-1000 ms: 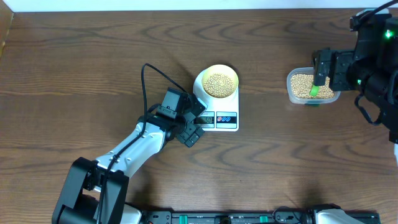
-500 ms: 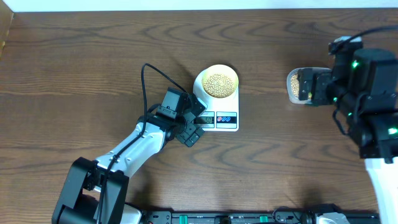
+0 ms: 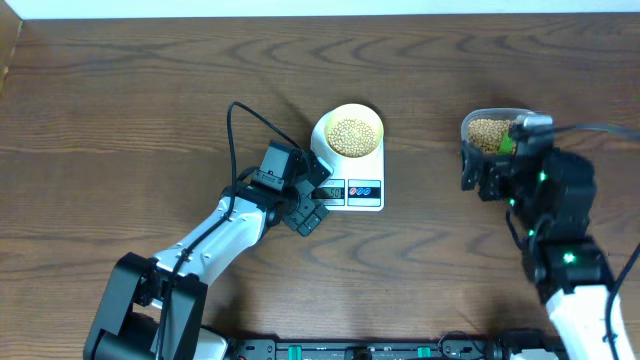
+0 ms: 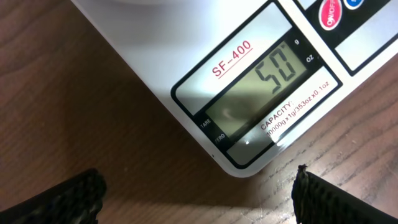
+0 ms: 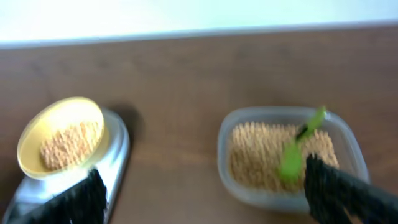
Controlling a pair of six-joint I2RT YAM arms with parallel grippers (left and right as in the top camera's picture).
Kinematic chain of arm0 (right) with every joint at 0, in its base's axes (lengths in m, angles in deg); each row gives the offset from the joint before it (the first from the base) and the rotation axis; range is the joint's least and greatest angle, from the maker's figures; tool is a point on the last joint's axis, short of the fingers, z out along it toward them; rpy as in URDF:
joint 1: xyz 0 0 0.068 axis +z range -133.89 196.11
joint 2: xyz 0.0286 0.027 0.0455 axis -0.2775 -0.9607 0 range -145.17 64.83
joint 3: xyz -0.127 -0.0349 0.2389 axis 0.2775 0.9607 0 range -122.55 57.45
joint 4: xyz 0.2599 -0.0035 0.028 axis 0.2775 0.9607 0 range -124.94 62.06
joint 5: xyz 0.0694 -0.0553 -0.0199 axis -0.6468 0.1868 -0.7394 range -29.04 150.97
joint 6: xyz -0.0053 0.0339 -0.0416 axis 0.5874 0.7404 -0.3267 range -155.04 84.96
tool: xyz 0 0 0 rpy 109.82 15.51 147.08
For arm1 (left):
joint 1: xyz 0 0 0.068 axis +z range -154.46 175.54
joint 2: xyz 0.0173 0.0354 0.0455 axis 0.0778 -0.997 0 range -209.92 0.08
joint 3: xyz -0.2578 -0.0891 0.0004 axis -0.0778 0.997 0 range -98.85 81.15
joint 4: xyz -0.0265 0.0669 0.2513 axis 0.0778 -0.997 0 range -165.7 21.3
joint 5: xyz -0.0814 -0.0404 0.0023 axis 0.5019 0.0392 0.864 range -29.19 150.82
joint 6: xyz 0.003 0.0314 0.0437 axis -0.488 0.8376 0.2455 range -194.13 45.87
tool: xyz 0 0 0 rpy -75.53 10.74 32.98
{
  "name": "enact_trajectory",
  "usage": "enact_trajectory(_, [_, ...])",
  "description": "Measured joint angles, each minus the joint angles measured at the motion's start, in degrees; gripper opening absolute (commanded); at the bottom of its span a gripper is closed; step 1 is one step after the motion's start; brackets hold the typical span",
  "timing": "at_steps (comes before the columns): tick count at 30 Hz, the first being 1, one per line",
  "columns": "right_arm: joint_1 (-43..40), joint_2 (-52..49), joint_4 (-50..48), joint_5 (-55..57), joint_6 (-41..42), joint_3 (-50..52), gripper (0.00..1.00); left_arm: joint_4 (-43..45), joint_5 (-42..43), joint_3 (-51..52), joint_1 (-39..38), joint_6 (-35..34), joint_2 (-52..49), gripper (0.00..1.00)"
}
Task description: Scoop item into bowl and weigh 50g on scale
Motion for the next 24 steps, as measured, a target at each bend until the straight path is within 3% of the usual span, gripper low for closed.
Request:
enact_trajectory(8, [-0.76,8.66,-22.82,-1.11,-0.13,18.40,0.99,0.02,0.00,0.00,-0.02,0.00,0.00,0.98])
enact_trajectory(13, [-0.76,15.58,-29.79,-1.31,-0.02,28.63,0.99,0.00,0.00,0.00,-0.02,-0.02,0.00,0.98])
enact_trajectory(17, [-0.76,21.03,-31.30,-1.38,0.74,33.97,0.99,0.00,0.02,0.00,0.00,0.00,0.00,0.98])
enact_trajectory(24, [-0.76,30.58,-20.79,-1.40,1.68,34.88,0.99,0.02,0.00,0.00,0.00,0.00,0.00,0.98])
